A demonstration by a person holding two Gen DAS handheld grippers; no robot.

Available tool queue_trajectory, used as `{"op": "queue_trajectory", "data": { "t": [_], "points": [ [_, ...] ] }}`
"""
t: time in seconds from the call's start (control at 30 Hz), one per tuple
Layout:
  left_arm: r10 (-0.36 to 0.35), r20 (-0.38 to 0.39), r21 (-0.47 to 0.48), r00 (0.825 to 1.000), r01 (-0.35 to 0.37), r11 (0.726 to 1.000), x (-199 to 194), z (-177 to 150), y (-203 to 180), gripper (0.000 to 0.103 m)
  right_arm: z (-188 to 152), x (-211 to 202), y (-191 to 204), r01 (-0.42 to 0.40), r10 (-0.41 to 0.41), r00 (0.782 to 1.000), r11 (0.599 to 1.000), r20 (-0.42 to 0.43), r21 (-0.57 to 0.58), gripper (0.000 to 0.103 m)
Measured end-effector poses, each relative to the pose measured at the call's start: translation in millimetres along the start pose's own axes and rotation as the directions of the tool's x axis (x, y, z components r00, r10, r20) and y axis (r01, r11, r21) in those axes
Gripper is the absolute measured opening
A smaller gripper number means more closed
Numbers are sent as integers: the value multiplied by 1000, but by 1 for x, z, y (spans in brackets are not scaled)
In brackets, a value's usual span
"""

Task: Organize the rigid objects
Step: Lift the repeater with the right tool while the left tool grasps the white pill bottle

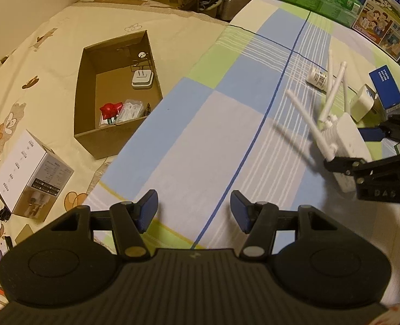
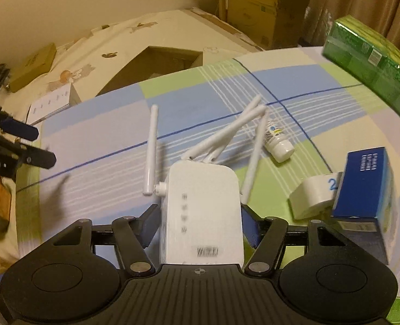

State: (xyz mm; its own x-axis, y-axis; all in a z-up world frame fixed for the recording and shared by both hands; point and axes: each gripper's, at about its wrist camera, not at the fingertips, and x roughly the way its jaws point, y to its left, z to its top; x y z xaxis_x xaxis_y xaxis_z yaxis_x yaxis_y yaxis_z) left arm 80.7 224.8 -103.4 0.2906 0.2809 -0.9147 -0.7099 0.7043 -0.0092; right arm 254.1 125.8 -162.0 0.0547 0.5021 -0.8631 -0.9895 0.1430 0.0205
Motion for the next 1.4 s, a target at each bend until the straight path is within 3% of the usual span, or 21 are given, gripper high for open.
{"op": "queue_trajectory", "data": {
  "t": [0.13,0.47,0.7,0.9,1.2,1.4],
  "points": [
    [-8,3,1,1000,8,1000,0,0,2,54,-5,-1,15,44,-43,999,999,27,-31,53],
    [-61,21,78,998,59,995,2,12,-12,54,-8,-35,15,99,-109,990,989,92,106,53],
    [-143,42,197,989,132,971,4,33,-43,54,-17,-73,0,158,-185,979,956,88,247,53],
    [-220,53,316,974,193,929,11,53,-80,54,-35,-112,-23,226,-281,956,890,85,397,53],
    [-344,94,478,934,261,839,31,94,-133,54,-61,-160,-60,320,-424,904,753,53,576,53],
    [-361,79,525,929,269,808,55,117,-159,55,-74,-173,-79,360,-481,877,679,17,639,53]
  ]
}}
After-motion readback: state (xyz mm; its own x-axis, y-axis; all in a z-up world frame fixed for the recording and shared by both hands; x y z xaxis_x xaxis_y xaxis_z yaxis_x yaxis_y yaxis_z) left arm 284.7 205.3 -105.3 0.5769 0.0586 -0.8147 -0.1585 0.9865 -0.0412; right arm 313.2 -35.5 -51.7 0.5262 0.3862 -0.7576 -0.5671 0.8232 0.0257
